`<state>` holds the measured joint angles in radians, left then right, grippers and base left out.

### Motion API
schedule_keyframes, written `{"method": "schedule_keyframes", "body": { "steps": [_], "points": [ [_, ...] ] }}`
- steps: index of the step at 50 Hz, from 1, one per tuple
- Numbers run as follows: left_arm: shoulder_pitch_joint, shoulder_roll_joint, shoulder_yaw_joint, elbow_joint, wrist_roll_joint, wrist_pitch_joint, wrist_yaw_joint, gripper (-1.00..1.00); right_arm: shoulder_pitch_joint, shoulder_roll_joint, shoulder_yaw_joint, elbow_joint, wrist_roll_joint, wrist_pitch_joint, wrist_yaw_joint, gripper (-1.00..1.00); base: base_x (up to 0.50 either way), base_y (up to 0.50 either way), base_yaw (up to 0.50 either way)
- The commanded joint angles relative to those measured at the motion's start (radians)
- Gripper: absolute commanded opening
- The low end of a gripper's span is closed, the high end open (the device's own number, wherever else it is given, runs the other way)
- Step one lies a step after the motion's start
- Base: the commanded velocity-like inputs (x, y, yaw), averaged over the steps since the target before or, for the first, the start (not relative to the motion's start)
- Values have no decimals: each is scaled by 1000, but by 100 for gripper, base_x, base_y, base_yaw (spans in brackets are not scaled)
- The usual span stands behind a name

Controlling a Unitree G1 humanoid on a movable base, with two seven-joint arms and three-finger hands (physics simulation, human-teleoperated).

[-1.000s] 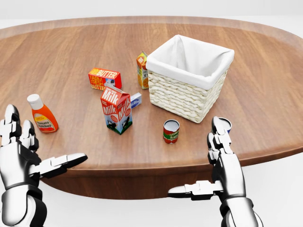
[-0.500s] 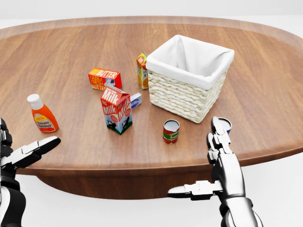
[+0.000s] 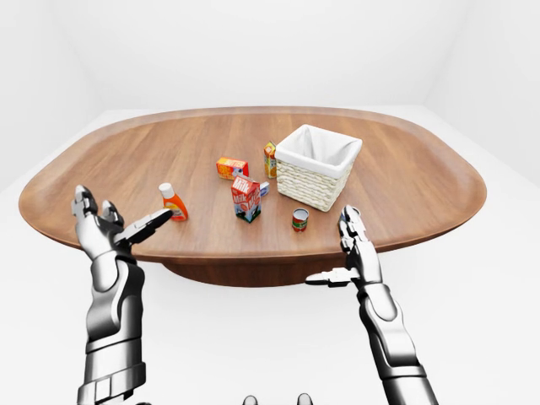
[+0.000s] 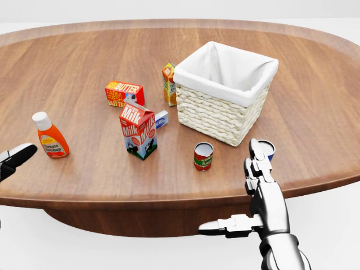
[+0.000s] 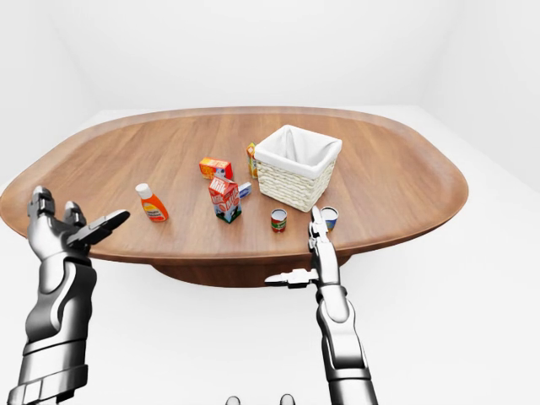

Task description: Pick up the alphabet soup, and put it in the basket.

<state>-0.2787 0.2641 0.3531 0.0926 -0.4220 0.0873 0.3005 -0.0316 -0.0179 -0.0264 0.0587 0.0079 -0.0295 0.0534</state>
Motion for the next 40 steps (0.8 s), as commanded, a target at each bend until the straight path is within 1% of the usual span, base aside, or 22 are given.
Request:
{"method": "schedule_keyframes", "body": {
  "steps": [1,2,6,7,10,11,12,14,16,17,18,21,23,24,26,27,29,33,35,37,39,40],
  "points": [
    [-49,75,58,76,-68,0,15,100,-1,0,0,3,3,0,1,100,0,0,0],
    [-53,83,57,90,-74,0,13,100,2,1,2,-5,2,5,-1,100,0,0,0],
    [-54,96,59,91,-83,0,23,100,8,2,3,-15,3,3,0,100,0,0,0],
    [-56,102,64,91,-94,0,25,100,4,1,0,0,5,-9,0,100,0,0,0],
    [-55,112,68,87,-100,0,29,100,7,2,3,-7,1,-5,-2,100,0,0,0],
    [-58,120,77,89,-104,0,34,100,2,1,0,12,2,-16,-1,100,0,0,0],
    [-60,125,79,91,-112,0,32,100,1,0,-1,16,3,-19,0,100,0,0,0],
    [-65,137,88,93,-124,0,42,100,1,0,-2,11,4,-13,-1,100,0,0,0],
    [-66,143,94,88,-152,0,41,100,-3,-2,-4,22,8,-22,3,100,0,0,0],
    [-69,147,93,95,-148,0,45,100,-3,-1,-5,17,7,-16,-2,100,0,0,0],
    [-72,148,93,100,-167,0,41,100,-4,-2,-5,15,9,-14,0,100,0,0,0],
    [-74,153,90,102,-157,0,47,100,-3,-1,-3,6,7,-5,-2,100,0,0,0],
    [-71,161,83,105,-100,0,52,100,-1,0,-2,2,6,-3,-2,100,0,0,0],
    [-71,160,84,105,-96,0,51,100,-1,0,-2,2,6,-3,-2,100,0,0,0],
    [-58,161,109,46,-118,0,66,100,-7,0,-2,11,6,-1,-5,100,0,0,0],
    [-62,172,112,41,-126,0,64,100,-9,-1,-4,18,6,-4,-5,100,0,0,0],
    [-66,174,115,50,-125,0,64,100,-9,-1,-4,16,8,-3,-4,100,0,0,0],
    [-73,181,119,71,-137,0,65,100,-14,-3,-8,35,13,-16,-1,100,0,0,0],
    [-80,185,116,100,-128,0,66,100,-14,-3,-8,29,14,-7,-1,100,0,0,0],
    [-80,188,120,110,-142,0,63,100,-16,-4,-10,37,17,-15,2,100,0,0,0],
    [-76,192,123,109,-149,0,64,100,-14,-4,-9,32,15,-11,0,100,0,0,0],
    [-74,199,126,105,-138,0,68,100,-8,-1,-4,8,9,9,-6,100,0,0,0]
  ]
}}
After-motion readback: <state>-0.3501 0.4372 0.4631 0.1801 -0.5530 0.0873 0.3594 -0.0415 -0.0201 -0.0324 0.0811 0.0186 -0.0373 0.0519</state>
